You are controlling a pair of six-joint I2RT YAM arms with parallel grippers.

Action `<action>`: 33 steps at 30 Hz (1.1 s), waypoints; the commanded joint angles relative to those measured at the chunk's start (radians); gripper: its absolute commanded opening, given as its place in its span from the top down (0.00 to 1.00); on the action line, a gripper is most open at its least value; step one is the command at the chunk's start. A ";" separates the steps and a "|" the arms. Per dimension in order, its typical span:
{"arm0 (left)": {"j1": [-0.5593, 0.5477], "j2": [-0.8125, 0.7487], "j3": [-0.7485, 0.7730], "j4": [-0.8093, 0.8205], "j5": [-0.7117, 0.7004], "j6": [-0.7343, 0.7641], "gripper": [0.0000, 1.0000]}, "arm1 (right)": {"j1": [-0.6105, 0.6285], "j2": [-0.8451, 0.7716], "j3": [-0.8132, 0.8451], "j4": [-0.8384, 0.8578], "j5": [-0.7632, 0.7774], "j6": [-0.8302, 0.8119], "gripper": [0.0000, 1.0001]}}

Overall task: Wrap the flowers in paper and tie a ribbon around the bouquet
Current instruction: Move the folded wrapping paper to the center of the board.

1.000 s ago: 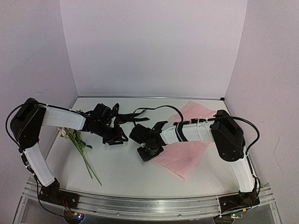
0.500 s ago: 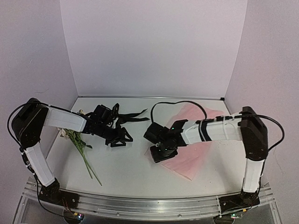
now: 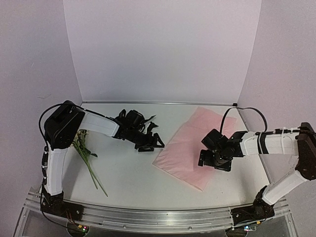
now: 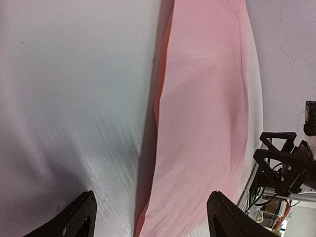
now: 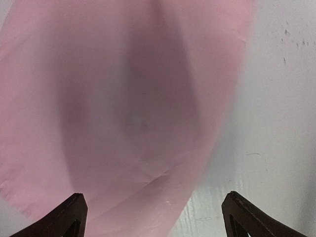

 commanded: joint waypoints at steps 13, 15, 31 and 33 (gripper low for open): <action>-0.084 0.160 0.219 -0.095 -0.030 0.044 0.29 | -0.215 0.102 -0.159 0.470 -0.262 0.058 0.02; -0.088 0.145 0.205 -0.089 -0.007 0.033 0.33 | -0.215 0.136 -0.134 0.479 -0.298 0.054 0.02; -0.090 -0.242 -0.164 -0.096 -0.057 -0.054 0.57 | -0.049 0.248 0.085 0.302 -0.338 -0.092 0.09; -0.089 -0.289 -0.202 -0.119 -0.094 -0.050 0.59 | -0.014 0.271 0.127 0.278 -0.335 -0.113 0.08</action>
